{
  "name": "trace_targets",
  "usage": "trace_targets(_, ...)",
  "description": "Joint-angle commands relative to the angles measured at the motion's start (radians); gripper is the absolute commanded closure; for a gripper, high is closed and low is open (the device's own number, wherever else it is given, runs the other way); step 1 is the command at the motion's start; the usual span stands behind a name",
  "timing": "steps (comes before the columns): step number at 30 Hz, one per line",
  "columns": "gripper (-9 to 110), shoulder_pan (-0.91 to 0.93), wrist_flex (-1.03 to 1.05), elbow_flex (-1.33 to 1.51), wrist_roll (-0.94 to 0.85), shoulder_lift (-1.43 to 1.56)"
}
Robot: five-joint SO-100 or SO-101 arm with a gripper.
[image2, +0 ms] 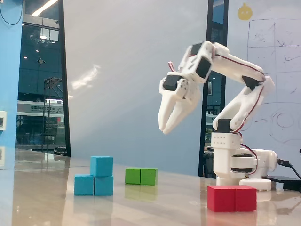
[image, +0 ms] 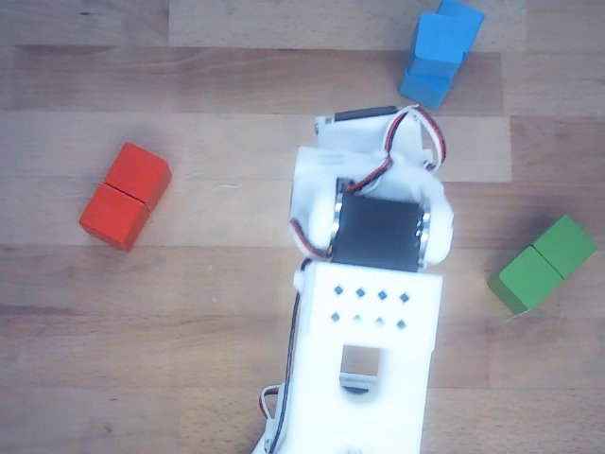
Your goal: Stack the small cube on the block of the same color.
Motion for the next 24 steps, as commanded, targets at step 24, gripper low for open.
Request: trace_targets(24, 101, -0.089, -0.121, 0.746, 0.066, 0.908)
